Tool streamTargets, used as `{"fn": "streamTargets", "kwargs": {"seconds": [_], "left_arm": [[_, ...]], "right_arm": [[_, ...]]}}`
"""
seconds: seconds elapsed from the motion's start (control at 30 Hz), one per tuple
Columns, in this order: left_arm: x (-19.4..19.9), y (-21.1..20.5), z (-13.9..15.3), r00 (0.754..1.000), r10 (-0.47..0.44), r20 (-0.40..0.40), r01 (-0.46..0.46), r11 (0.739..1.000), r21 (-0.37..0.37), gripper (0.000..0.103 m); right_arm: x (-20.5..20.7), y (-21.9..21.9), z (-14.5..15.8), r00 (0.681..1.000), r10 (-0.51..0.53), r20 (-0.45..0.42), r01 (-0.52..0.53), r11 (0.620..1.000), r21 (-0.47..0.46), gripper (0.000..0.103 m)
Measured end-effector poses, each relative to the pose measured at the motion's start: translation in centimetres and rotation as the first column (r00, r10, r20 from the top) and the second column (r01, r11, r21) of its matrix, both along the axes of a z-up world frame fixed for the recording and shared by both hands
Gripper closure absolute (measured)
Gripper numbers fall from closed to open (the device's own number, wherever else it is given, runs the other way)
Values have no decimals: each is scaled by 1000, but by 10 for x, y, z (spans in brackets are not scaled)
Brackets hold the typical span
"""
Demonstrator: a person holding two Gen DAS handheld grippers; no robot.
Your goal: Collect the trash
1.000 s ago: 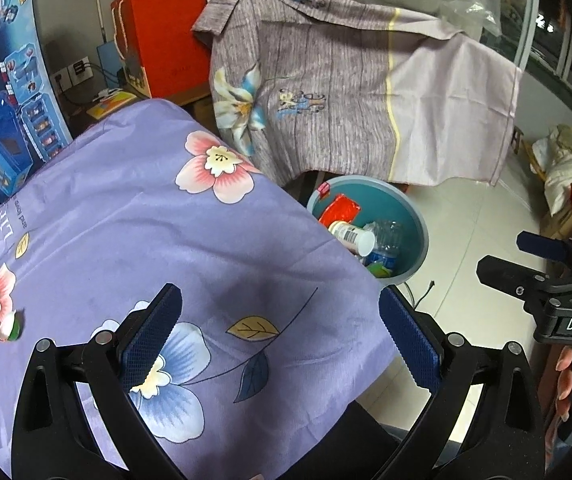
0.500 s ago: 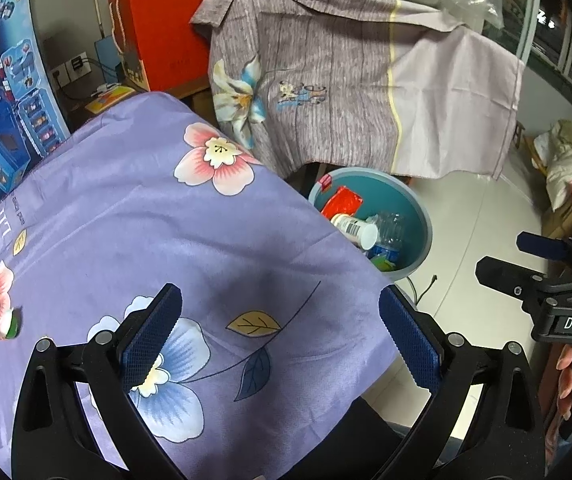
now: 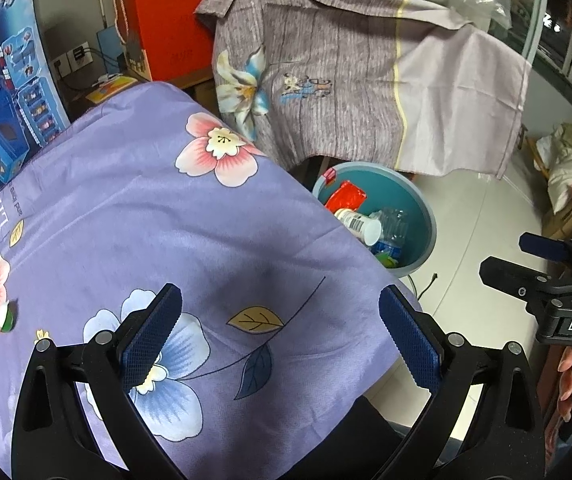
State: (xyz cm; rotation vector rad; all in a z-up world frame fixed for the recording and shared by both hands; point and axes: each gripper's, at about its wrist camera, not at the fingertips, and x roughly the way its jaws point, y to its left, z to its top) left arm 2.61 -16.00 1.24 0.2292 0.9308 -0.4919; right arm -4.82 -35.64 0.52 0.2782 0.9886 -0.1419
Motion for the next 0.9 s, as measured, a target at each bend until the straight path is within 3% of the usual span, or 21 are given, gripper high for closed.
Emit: {"fn": "streamTargets", "kwargs": {"seconds": [0.17,0.9], "left_arm": [[0,0,-2,1000,-22,-10,22,999,-33,4],[3,2,-11,1000,-5,-12,5,1000,-14,4]], "right_arm": [[1,0,-4,1000,2,-6,-2,1000,1,7],[6,1,-10,1000,1,-26,-2,1000,-6,7]]}}
